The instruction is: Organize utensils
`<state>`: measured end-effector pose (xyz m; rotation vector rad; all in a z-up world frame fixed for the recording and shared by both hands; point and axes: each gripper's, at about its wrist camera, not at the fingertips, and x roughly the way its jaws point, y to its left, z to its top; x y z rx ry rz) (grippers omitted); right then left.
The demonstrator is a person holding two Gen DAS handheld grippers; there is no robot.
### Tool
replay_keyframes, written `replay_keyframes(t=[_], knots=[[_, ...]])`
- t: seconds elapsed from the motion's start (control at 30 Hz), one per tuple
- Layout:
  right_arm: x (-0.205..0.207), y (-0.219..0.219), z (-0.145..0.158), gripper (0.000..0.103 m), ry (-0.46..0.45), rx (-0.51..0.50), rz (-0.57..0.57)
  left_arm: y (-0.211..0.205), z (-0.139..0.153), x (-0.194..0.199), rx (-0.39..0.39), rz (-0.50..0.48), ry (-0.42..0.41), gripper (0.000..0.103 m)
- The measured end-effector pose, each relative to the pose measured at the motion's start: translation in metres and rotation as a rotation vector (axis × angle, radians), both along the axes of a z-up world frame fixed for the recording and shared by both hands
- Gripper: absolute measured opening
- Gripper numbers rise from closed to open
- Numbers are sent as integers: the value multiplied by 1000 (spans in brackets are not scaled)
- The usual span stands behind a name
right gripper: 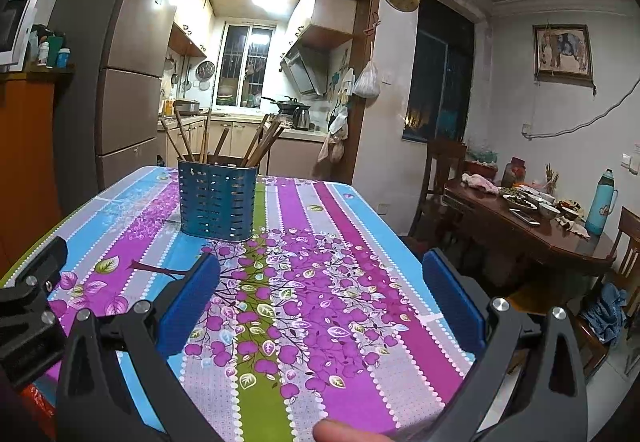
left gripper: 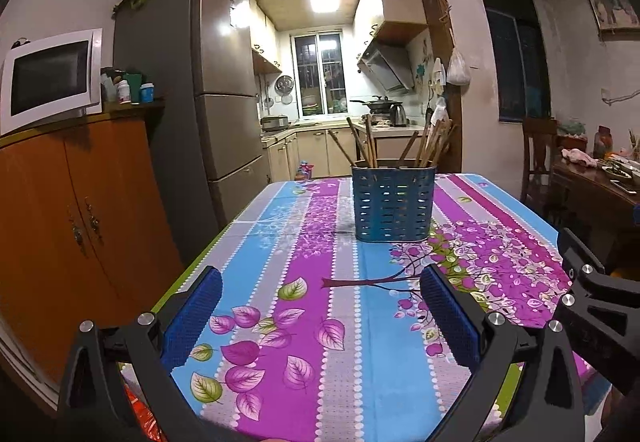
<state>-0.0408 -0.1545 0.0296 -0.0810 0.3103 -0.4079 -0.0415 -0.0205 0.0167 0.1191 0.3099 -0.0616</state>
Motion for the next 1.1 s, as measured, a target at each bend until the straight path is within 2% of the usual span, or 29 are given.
replay_keyframes(t=[0.33, 0.83, 1.1], knots=[[-1, -6, 0, 98, 6, 4, -5, -8, -1, -1, 3, -31, -5, 99], [1, -6, -1, 98, 10, 3, -7, -9, -8, 5, -6, -73, 37, 99], [1, -9, -4, 98, 11, 10, -11, -15, -13, 5, 9, -86, 17, 99]])
